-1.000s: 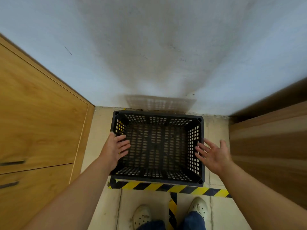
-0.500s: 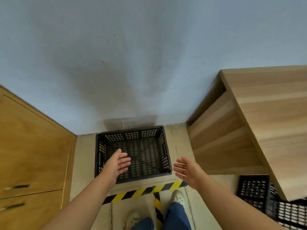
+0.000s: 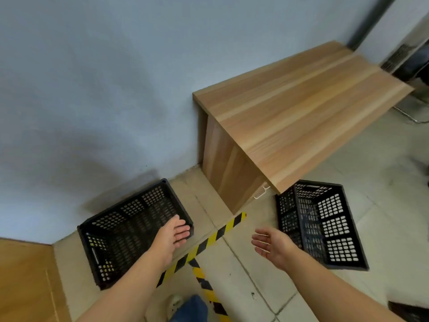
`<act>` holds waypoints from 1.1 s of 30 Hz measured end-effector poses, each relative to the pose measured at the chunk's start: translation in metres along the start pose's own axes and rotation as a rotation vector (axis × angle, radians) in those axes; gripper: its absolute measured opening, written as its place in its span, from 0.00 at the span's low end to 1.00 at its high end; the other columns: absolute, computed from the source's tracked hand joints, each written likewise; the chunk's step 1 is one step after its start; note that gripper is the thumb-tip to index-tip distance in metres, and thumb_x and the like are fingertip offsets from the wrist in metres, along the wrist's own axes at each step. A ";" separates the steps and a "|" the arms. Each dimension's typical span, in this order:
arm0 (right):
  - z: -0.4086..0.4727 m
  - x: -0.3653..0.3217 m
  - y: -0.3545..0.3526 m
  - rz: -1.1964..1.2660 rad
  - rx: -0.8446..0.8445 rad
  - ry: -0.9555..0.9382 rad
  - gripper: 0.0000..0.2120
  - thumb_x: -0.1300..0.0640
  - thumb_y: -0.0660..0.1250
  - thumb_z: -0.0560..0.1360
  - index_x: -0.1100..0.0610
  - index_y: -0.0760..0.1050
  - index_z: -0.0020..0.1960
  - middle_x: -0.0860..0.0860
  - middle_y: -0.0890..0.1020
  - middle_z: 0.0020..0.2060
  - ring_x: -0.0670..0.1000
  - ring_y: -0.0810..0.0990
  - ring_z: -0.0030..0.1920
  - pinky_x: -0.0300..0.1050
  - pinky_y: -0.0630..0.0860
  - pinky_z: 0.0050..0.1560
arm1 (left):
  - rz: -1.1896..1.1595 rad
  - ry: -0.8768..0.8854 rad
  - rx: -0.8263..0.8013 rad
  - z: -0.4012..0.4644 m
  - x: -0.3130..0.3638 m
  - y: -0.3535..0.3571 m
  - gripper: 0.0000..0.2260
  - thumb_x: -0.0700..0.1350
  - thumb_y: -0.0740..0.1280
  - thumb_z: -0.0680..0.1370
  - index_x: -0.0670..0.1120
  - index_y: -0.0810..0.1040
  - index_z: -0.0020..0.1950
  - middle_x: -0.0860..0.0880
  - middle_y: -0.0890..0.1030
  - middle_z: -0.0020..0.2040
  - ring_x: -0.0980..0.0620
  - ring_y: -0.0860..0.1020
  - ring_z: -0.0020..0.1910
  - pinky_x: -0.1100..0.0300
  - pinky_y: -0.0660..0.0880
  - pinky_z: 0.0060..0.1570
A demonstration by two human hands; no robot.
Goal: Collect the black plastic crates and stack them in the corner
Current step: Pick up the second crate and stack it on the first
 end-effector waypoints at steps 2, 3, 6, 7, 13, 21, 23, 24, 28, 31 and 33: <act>-0.007 0.001 -0.041 0.055 0.027 -0.009 0.06 0.60 0.60 0.77 0.61 0.75 0.48 0.56 0.79 0.42 0.53 0.77 0.42 0.45 0.74 0.41 | 0.012 -0.026 -0.035 -0.012 -0.008 0.036 0.20 0.50 0.56 0.82 0.37 0.73 0.65 0.41 0.79 0.57 0.46 0.77 0.54 0.50 0.72 0.59; -0.010 0.002 -0.063 0.082 0.039 -0.015 0.07 0.60 0.60 0.78 0.62 0.75 0.48 0.57 0.79 0.42 0.53 0.77 0.42 0.46 0.74 0.42 | 0.021 -0.029 -0.050 -0.019 -0.013 0.056 0.19 0.50 0.56 0.82 0.37 0.73 0.64 0.41 0.79 0.57 0.47 0.77 0.53 0.50 0.71 0.59; -0.020 0.006 -0.131 0.163 0.059 -0.043 0.08 0.59 0.60 0.78 0.62 0.75 0.49 0.57 0.79 0.43 0.54 0.78 0.43 0.47 0.74 0.43 | 0.034 -0.006 -0.104 -0.040 -0.034 0.120 0.18 0.50 0.56 0.82 0.38 0.73 0.63 0.43 0.79 0.54 0.46 0.77 0.53 0.51 0.71 0.60; -0.024 0.007 -0.155 0.191 0.060 -0.049 0.08 0.59 0.60 0.78 0.62 0.75 0.49 0.58 0.79 0.44 0.54 0.78 0.43 0.47 0.74 0.43 | 0.031 0.002 -0.118 -0.046 -0.042 0.143 0.18 0.51 0.55 0.82 0.38 0.73 0.62 0.43 0.79 0.52 0.46 0.77 0.53 0.50 0.71 0.60; -0.047 0.019 -0.315 0.290 0.111 -0.082 0.08 0.59 0.61 0.77 0.61 0.76 0.46 0.56 0.81 0.37 0.53 0.78 0.38 0.45 0.74 0.37 | 0.084 0.003 -0.221 -0.088 -0.102 0.287 0.19 0.52 0.54 0.82 0.39 0.73 0.60 0.45 0.79 0.49 0.49 0.77 0.47 0.56 0.73 0.45; -0.066 0.006 -0.488 0.407 0.207 -0.186 0.06 0.61 0.60 0.78 0.60 0.75 0.46 0.56 0.79 0.41 0.53 0.77 0.40 0.44 0.73 0.40 | 0.148 0.012 -0.281 -0.123 -0.155 0.405 0.18 0.54 0.53 0.82 0.42 0.74 0.56 0.45 0.80 0.52 0.48 0.78 0.52 0.56 0.74 0.46; -0.062 0.001 -0.513 0.415 0.215 -0.184 0.07 0.60 0.59 0.78 0.60 0.75 0.45 0.56 0.79 0.42 0.53 0.77 0.41 0.44 0.73 0.40 | 0.152 0.010 -0.274 -0.124 -0.160 0.422 0.18 0.54 0.54 0.81 0.42 0.74 0.56 0.45 0.80 0.51 0.48 0.78 0.51 0.56 0.74 0.46; -0.058 -0.002 -0.523 0.419 0.218 -0.181 0.07 0.60 0.59 0.78 0.60 0.75 0.45 0.56 0.79 0.42 0.53 0.78 0.41 0.44 0.73 0.40 | 0.150 0.008 -0.270 -0.124 -0.162 0.430 0.18 0.54 0.54 0.81 0.42 0.74 0.56 0.45 0.80 0.51 0.48 0.78 0.51 0.55 0.74 0.47; -0.040 -0.015 -0.553 0.425 0.235 -0.153 0.07 0.60 0.59 0.78 0.60 0.74 0.46 0.56 0.78 0.42 0.53 0.78 0.42 0.45 0.73 0.40 | 0.141 -0.011 -0.228 -0.109 -0.168 0.457 0.18 0.53 0.54 0.82 0.41 0.73 0.57 0.45 0.80 0.51 0.46 0.77 0.55 0.52 0.72 0.55; -0.025 -0.033 -0.570 0.426 0.251 -0.137 0.07 0.60 0.59 0.78 0.60 0.73 0.44 0.56 0.78 0.42 0.53 0.77 0.42 0.45 0.73 0.41 | 0.100 -0.040 -0.197 -0.091 -0.168 0.481 0.18 0.53 0.54 0.82 0.41 0.73 0.60 0.45 0.79 0.51 0.47 0.76 0.55 0.53 0.71 0.55; -0.013 -0.051 -0.580 0.420 0.259 -0.131 0.07 0.60 0.58 0.78 0.60 0.73 0.44 0.56 0.78 0.42 0.53 0.77 0.42 0.45 0.73 0.40 | 0.059 -0.058 -0.187 -0.078 -0.166 0.499 0.19 0.53 0.53 0.82 0.40 0.73 0.61 0.44 0.79 0.51 0.46 0.76 0.55 0.52 0.71 0.55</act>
Point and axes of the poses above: each hand's wrist, its own z-axis towards the middle knuckle, its own y-axis out of the palm, x = y × z, the point moved 2 cm from there along z, towards the middle knuckle
